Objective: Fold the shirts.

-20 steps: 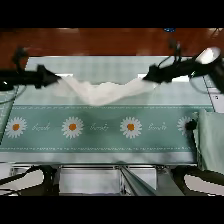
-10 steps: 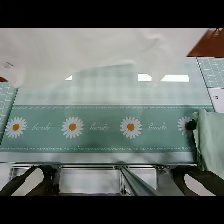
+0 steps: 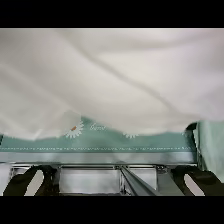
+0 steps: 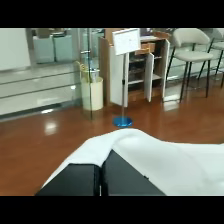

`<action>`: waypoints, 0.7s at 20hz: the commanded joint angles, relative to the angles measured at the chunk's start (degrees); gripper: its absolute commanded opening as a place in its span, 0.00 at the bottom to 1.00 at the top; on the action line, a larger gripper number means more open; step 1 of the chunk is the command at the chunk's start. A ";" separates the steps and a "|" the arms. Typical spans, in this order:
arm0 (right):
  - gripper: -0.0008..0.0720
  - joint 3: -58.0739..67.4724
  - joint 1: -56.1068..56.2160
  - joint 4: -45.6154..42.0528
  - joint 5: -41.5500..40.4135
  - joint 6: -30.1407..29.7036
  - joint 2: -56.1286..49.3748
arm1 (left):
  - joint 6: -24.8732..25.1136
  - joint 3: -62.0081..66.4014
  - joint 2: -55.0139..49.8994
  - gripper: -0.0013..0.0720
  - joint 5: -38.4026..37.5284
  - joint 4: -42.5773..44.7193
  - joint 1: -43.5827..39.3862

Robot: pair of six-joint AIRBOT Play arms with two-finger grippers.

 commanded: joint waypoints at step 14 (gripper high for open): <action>0.04 -33.00 -0.55 5.53 -25.68 -1.86 -32.22 | -2.38 -29.16 -42.29 0.06 12.79 6.01 -10.01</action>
